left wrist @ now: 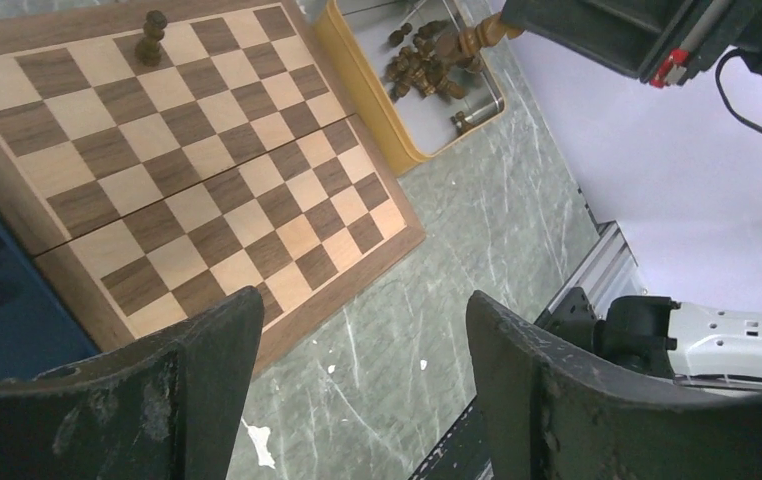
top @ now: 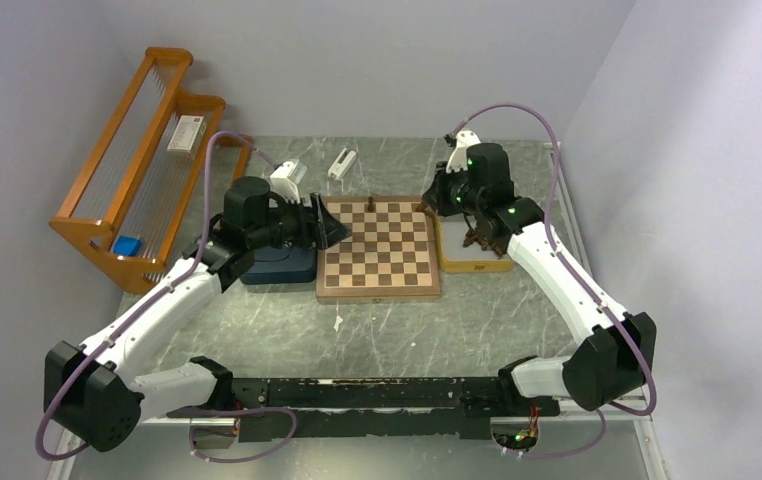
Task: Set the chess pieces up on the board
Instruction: Pick up the chess piece from the storage box, then place the chess piece on the chessboard.
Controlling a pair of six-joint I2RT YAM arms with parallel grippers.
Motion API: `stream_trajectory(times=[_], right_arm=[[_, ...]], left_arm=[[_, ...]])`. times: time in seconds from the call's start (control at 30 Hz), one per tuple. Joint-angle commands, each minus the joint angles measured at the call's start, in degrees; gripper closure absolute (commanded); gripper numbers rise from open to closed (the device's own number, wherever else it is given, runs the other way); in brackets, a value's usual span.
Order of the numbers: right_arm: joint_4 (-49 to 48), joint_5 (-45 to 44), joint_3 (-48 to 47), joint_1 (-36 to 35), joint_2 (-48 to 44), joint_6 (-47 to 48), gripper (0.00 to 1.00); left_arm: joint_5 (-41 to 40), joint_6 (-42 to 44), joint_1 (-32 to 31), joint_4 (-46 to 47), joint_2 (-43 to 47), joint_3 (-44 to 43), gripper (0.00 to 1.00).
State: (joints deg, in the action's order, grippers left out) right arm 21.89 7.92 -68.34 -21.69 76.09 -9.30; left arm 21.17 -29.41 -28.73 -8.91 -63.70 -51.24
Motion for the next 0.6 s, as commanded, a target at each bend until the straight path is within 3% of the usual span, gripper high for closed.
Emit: stream_trajectory(times=[0.0, 0.2, 0.37, 0.57], right_arm=[[-2.0, 1.8, 0.2, -1.9, -1.5, -3.8, 1.00], [-5.1, 5.4, 1.0, -4.8, -2.5, -5.2, 1.00], [-4.0, 3.3, -0.3, -5.2, -1.7, -6.3, 1.00], [-7.8, 3.7, 0.5, -5.7, -1.1, -20.2, 1.00]], left_arm=[[4.5, -0.8, -0.3, 2.2, -2.1, -3.3, 0.23], [0.9, 1.7, -0.1, 2.4, -3.1, -4.2, 0.21], [3.5, -0.3, -0.1, 0.1, -5.7, -7.9, 0.25], [3.4, -2.8, -0.3, 16.2, -2.5, -0.8, 0.24]])
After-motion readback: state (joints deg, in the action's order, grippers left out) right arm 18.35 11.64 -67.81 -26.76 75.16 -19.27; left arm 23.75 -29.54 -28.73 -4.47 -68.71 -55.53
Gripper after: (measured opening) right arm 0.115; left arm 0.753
